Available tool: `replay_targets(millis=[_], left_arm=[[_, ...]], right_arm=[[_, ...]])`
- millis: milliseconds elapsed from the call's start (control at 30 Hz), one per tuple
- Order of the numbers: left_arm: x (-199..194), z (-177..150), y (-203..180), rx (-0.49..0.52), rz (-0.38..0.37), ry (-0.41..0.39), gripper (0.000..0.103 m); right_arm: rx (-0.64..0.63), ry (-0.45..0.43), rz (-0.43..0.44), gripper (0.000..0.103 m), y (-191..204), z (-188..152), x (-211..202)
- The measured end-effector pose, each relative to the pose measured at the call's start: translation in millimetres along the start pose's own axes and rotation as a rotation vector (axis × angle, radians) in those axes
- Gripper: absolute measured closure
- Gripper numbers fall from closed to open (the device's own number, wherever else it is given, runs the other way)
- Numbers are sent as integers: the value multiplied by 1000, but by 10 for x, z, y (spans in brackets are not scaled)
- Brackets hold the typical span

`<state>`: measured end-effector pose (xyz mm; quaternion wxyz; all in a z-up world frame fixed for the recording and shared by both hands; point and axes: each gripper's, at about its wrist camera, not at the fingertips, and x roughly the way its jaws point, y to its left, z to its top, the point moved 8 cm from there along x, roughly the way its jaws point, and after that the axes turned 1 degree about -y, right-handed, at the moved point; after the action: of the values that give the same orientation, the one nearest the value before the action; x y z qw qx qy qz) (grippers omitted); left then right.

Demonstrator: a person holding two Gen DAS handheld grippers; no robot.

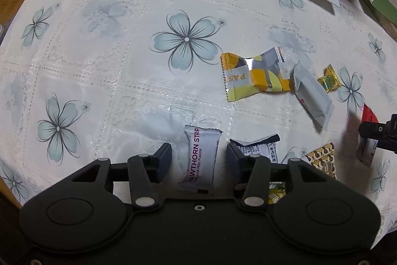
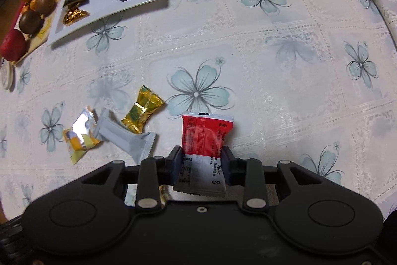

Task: Organize snacks
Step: 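Lift both packets and carry them toward the gold tray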

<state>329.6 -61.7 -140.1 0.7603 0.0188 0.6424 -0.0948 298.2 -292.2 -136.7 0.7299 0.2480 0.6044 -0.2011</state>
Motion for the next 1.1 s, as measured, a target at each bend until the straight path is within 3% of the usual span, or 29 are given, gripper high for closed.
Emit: replay_targets(millis=[133, 167, 200, 333, 600, 800, 1100], left_arm=[[77, 0, -34, 26, 32, 5, 54], [66, 1, -50, 44, 48, -5, 69], [59, 0, -64, 52, 46, -7, 76], [3, -20, -67, 23, -13, 3, 77], [-591, -265, -11, -2, -61, -91, 76], [-865, -741, -93, 25, -72, -83, 76], [-1069, -1512, -178, 34, -97, -66, 76]], right_arm=[[1, 18, 53, 69, 19, -51, -55], [-2, 17, 59, 69, 19, -65, -71], [-8, 15, 59, 69, 17, -79, -89], [-34, -17, 49, 69, -9, -133, -195], [-56, -125, 66, 69, -185, -448, -646], [-36, -111, 130, 69, -316, -1093, -929], [-39, -93, 127, 69, -506, -2103, -1158]])
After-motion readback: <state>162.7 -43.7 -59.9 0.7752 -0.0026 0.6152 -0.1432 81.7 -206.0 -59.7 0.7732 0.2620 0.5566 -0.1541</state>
